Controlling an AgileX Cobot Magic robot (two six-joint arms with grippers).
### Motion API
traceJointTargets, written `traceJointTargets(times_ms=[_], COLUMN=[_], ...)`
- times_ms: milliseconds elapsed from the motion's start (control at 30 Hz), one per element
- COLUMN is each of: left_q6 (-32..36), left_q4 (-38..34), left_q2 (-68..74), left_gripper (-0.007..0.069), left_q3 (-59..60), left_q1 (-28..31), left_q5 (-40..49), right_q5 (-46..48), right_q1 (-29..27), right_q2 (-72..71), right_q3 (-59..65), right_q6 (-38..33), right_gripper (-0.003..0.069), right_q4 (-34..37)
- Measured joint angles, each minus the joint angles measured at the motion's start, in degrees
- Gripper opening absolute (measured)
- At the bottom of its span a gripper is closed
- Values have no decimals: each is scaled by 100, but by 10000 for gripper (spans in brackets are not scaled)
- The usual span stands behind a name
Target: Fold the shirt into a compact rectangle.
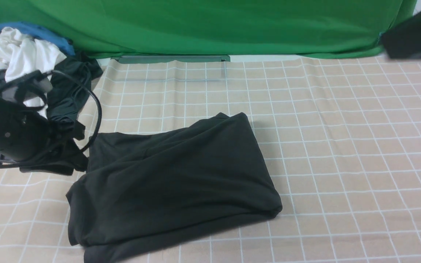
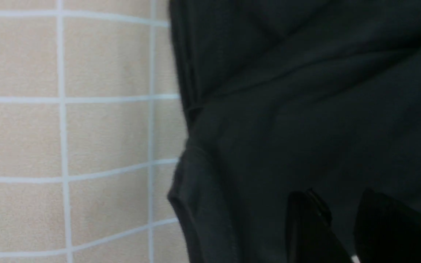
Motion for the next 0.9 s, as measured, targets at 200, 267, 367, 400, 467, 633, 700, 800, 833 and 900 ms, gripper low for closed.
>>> traceJointTargets(times_ms=[200,267,367,400,467,633,700,800,833,900], left_q6=[202,223,235,235,235,14,-6,-6,-6,-10], left_q4=[-18,-6,0,0,-38,-194,-199,-192,-184,-178], left_q2=[-1517,-1950,-3134,-3194,-3716,-4873,-5163,-5439,-5545,-5644], left_gripper=[38,20,17,17,19,19,19,19,19,19], left_q3=[0,0,0,0,49,390,569,785,878,984], left_q1=[0,0,0,0,0,0,0,0,0,0], left_q5=[76,82,93,93,87,98,98,98,98,98], right_q5=[-1509,-1962,-3247,-3310,-3898,-4245,-4220,-4232,-4232,-4232], right_q1=[0,0,0,0,0,0,0,0,0,0], right_q2=[-1404,-1814,-2974,-3032,-3544,-3942,-3828,-3647,-3557,-3420], right_q3=[1195,1643,2878,2939,3521,4219,4262,4274,4274,4274], right_q6=[235,419,1021,1037,1173,1752,1826,1866,1881,1919], right_gripper=[39,39,39,39,39,39,39,39,39,39], right_q4=[-148,-315,-937,-964,-1148,-1250,-1266,-1273,-1279,-1279])
